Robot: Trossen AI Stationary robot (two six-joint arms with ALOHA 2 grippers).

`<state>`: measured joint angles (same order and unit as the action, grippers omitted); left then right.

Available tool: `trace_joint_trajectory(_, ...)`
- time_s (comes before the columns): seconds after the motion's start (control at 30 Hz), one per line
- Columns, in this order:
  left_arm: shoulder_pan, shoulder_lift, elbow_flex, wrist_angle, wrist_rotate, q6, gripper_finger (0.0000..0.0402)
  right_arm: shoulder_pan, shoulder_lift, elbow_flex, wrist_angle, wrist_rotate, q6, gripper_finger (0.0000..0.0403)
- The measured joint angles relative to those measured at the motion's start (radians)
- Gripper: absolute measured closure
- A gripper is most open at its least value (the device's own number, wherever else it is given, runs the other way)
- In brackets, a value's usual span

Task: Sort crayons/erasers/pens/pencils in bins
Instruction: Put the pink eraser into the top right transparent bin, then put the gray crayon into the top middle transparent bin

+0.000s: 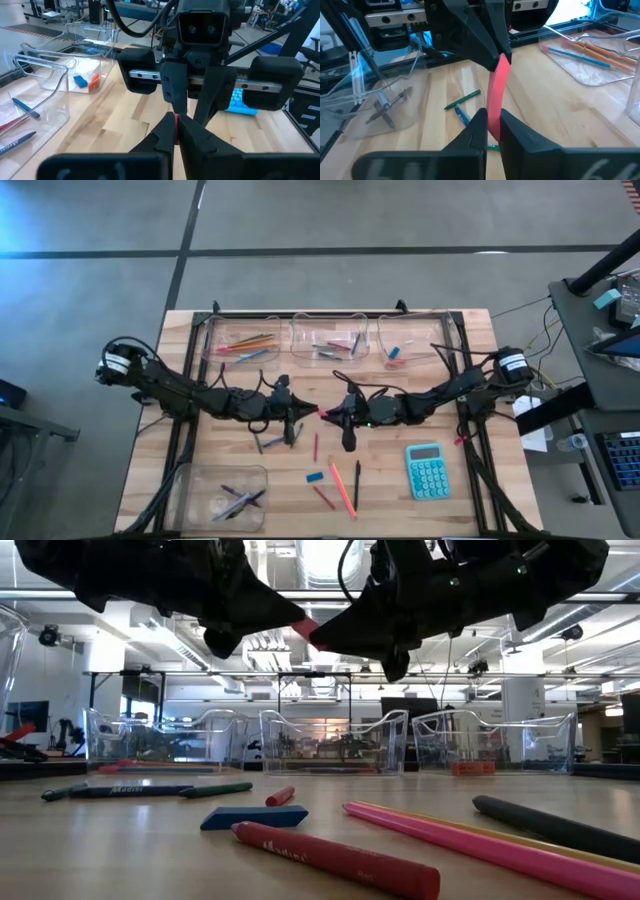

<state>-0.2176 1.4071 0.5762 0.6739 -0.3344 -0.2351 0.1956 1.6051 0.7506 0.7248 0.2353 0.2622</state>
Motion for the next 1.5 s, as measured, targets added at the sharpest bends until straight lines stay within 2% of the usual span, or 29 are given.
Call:
trace_joint_trajectory(0.17, 0.001, -0.022, 0.0, -0.003, -0.001, 0.038, 0.0347, -0.004, -0.04, -0.001, -0.067, 0.016, -0.003, 0.0387)
trace_joint_trajectory(0.3, 0.001, -0.076, -0.001, -0.019, -0.019, 0.064, 0.0294, -0.016, -0.094, -0.001, -0.147, 0.115, 0.02, 0.0388)
trace_joint_trajectory(0.4, 0.002, -0.136, -0.006, -0.061, -0.021, 0.059, 0.0269, -0.043, -0.157, -0.006, -0.273, 0.209, 0.023, 0.0388)
trace_joint_trajectory(0.57, -0.005, -0.178, -0.013, -0.125, -0.018, 0.033, 0.0254, -0.127, -0.321, -0.052, -0.52, 0.403, 0.046, 0.0389)
trace_joint_trajectory(0.7, -0.006, -0.177, -0.014, -0.133, -0.015, 0.034, 0.0254, -0.215, -0.459, -0.108, -0.755, 0.536, 0.142, 0.0389)
trace_joint_trajectory(0.83, -0.006, -0.172, -0.014, -0.132, -0.015, 0.063, 0.0253, -0.299, -0.548, -0.169, -0.865, 0.559, 0.216, 0.0381)
trace_joint_trajectory(0.97, -0.006, -0.17, -0.014, -0.128, -0.015, 0.09, 0.0253, -0.351, -0.599, -0.215, -0.864, 0.553, 0.2, 0.034)
trace_joint_trajectory(1.3, -0.007, -0.166, -0.014, -0.125, -0.013, 0.084, 0.0253, -0.371, -0.649, -0.234, -0.863, 0.54, 0.189, 0.018)
trace_joint_trajectory(1.5, -0.008, -0.166, -0.014, -0.136, -0.002, 0.042, 0.0253, -0.345, -0.649, -0.233, -0.862, 0.52, 0.184, 0.0128)
